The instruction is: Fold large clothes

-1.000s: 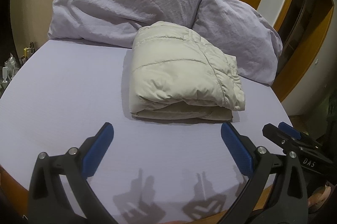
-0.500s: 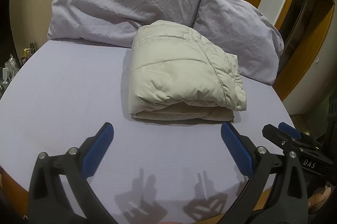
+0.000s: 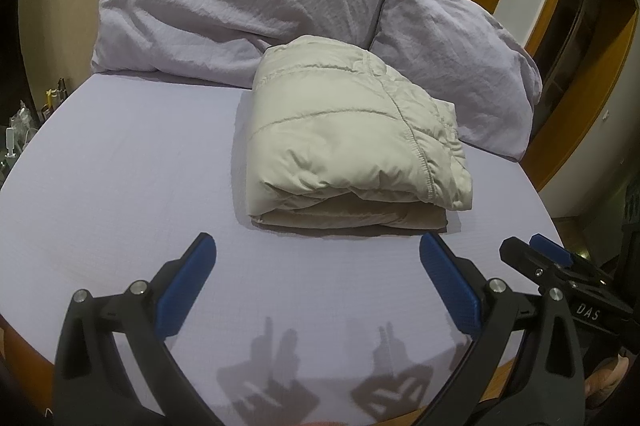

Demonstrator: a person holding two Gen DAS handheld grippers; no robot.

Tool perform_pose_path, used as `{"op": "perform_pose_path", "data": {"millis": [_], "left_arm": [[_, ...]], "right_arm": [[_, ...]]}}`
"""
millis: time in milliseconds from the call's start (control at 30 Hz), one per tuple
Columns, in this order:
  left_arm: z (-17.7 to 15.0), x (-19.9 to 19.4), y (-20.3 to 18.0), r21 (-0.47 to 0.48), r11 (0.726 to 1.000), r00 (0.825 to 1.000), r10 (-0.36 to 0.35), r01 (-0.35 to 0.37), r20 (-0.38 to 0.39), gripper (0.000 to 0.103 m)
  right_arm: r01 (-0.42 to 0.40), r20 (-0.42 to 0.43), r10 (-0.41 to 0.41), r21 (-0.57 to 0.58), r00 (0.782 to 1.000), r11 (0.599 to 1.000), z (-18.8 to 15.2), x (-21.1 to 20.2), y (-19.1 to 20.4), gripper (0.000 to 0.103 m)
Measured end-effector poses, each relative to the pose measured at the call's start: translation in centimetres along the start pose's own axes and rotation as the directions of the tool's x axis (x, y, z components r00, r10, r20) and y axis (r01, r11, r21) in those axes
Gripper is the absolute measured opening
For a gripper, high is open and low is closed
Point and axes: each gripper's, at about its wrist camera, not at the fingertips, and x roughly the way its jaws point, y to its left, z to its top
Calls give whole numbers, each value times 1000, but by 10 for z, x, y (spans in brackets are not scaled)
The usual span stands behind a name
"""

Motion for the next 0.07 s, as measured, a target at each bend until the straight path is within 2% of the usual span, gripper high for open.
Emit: {"op": "perform_pose_path", "data": {"millis": [67], "left_arm": [[0,0,1,0,1000,1000,0,0,-3,101]], "right_arm": [[1,0,-1,2,1000,1000,0,0,0,102]]}}
